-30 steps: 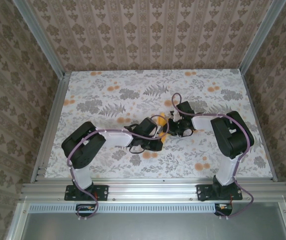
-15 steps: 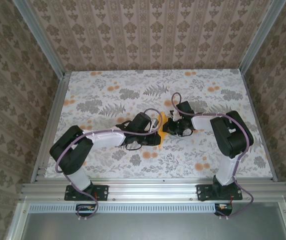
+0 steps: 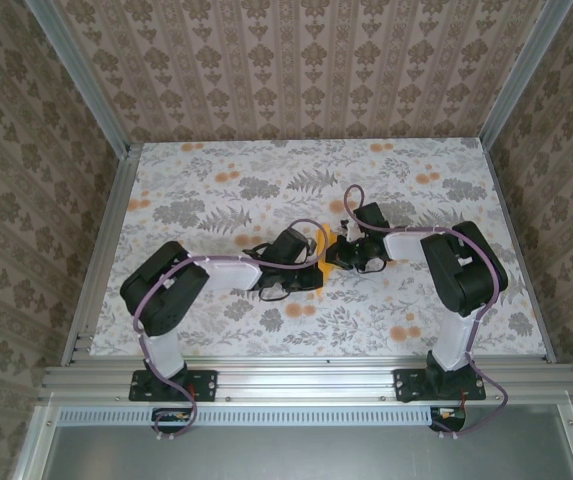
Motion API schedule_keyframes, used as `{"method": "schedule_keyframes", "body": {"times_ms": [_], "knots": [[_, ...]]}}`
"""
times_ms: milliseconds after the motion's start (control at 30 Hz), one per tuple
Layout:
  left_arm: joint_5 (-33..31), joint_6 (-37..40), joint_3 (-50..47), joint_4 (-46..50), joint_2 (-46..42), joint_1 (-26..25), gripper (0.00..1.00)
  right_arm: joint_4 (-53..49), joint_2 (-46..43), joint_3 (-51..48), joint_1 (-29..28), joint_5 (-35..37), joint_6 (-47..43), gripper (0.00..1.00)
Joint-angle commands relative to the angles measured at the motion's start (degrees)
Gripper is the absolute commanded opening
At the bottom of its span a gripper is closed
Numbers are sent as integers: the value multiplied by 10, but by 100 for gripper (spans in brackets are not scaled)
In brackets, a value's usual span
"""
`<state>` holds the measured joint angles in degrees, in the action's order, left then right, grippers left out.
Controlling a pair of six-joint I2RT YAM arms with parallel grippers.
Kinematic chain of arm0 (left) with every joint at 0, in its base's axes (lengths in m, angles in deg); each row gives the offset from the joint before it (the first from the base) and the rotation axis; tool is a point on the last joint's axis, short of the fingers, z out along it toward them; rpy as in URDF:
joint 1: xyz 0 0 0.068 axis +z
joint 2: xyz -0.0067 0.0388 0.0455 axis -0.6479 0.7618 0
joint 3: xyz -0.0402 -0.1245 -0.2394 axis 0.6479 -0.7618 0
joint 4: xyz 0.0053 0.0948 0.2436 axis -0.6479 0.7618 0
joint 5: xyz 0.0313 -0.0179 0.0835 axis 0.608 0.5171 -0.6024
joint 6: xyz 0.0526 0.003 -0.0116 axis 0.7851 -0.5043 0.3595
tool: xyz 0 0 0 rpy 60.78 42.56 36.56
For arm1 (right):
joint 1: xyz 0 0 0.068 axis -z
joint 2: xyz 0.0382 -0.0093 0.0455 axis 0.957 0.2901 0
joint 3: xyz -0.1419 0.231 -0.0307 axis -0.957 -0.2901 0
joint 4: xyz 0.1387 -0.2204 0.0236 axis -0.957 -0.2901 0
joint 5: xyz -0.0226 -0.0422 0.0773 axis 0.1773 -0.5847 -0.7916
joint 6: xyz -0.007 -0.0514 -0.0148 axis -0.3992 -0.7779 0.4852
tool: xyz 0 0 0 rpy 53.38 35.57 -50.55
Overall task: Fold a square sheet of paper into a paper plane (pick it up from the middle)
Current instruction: Fold the wing for the fifth time at the center of the table.
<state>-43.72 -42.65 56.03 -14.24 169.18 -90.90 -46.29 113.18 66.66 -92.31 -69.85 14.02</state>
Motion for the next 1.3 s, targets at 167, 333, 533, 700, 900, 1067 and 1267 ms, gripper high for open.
{"method": "schedule_keyframes", "body": {"times_ms": [167, 333, 533, 700, 900, 1067, 1267], "knots": [[-21, -75, -44, -54, 14, 20, 6, 1, 12, -36, 9, 28, 25, 10], [-4, -77, -53, -82, 1, 20, 7, 8, 14, -40, 8, 21, 35, 10], [-7, -77, -52, -119, -25, 21, 11, 54, -5, -79, 1, 15, 94, 11], [-9, -89, -51, -138, -3, 24, 11, 99, -12, -103, -5, 6, 145, 11], [-29, -88, -44, -97, 13, 25, 9, 136, -7, -107, -8, -17, 168, 12], [-27, -79, -46, -71, 16, 25, 8, 100, -27, -74, -7, -15, 135, 14], [-32, -72, -46, -44, 18, 25, 7, 58, -48, -30, -6, -11, 87, 15]]}}
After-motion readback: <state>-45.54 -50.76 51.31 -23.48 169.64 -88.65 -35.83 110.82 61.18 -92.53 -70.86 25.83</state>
